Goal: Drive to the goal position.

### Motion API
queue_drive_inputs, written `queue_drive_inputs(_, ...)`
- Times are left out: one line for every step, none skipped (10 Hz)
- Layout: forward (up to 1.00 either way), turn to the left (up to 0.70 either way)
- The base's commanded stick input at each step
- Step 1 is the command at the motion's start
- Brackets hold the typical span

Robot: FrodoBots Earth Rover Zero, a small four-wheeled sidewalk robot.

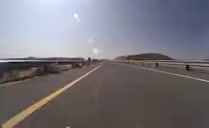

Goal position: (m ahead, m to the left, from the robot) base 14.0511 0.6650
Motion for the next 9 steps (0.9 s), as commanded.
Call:
queue_drive_inputs(1.00, 0.00)
queue_drive_inputs(1.00, 0.00)
queue_drive_inputs(1.00, 0.00)
queue_drive_inputs(1.00, 0.00)
queue_drive_inputs(1.00, 0.00)
queue_drive_inputs(1.00, 0.00)
queue_drive_inputs(1.00, 0.00)
queue_drive_inputs(1.00, 0.00)
queue_drive_inputs(1.00, 0.00)
